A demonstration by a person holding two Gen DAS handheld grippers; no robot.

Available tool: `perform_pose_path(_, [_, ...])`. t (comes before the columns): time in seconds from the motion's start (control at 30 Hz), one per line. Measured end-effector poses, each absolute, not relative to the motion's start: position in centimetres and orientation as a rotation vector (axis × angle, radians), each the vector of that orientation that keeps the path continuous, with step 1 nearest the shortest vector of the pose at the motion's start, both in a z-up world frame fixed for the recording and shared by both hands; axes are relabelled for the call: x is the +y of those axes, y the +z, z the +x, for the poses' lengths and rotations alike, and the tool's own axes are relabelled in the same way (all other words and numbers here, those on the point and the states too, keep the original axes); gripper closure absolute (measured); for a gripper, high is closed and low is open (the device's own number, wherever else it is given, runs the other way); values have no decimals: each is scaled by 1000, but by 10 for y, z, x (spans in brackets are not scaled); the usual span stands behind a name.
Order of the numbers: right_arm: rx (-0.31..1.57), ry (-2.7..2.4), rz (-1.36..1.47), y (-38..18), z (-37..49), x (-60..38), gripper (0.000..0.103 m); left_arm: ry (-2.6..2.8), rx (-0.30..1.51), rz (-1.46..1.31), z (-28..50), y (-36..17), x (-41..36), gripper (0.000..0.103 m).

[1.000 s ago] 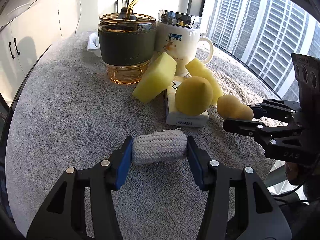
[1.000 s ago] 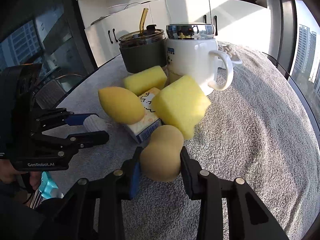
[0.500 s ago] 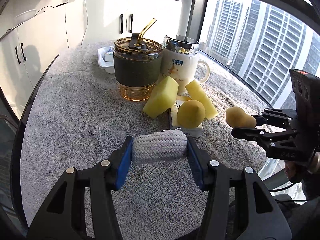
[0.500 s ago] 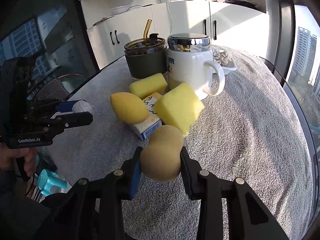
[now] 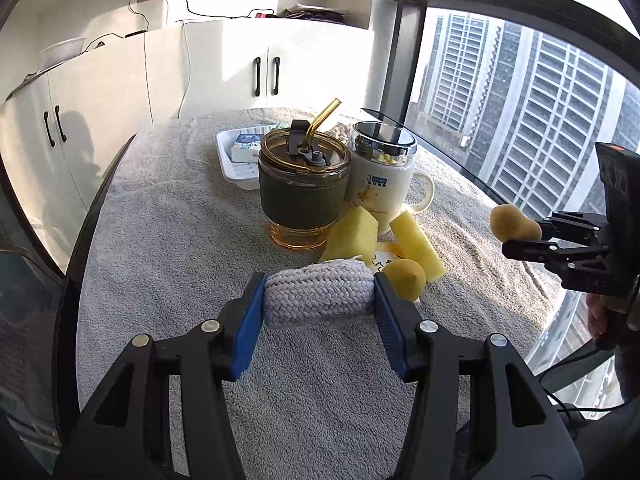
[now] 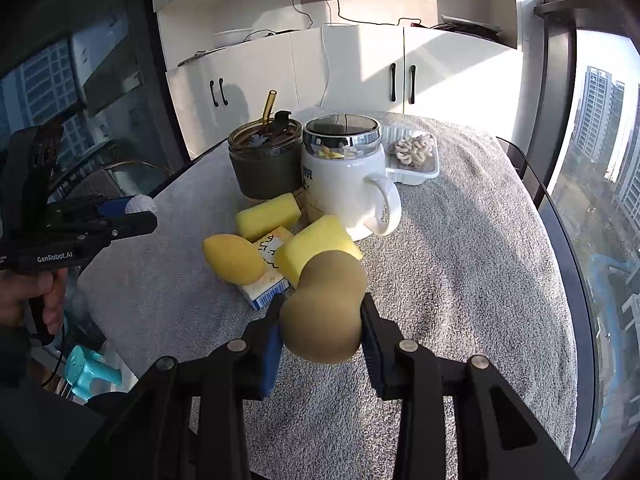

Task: Organize soft objects
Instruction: 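Carry the woven roll and gourd sponge up and over to the white tray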

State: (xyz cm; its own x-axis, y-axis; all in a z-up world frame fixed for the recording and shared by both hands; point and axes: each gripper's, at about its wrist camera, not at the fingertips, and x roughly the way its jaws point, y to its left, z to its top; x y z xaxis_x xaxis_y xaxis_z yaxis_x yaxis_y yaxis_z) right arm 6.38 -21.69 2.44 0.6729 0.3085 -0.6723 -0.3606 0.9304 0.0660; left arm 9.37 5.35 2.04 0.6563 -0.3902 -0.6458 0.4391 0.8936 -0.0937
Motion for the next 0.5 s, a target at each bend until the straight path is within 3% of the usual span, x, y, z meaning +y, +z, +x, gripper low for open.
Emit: perform_pose_path(0.5, [530,363,-255,161,142,-239,65,-419,515,241,184,135,62,53])
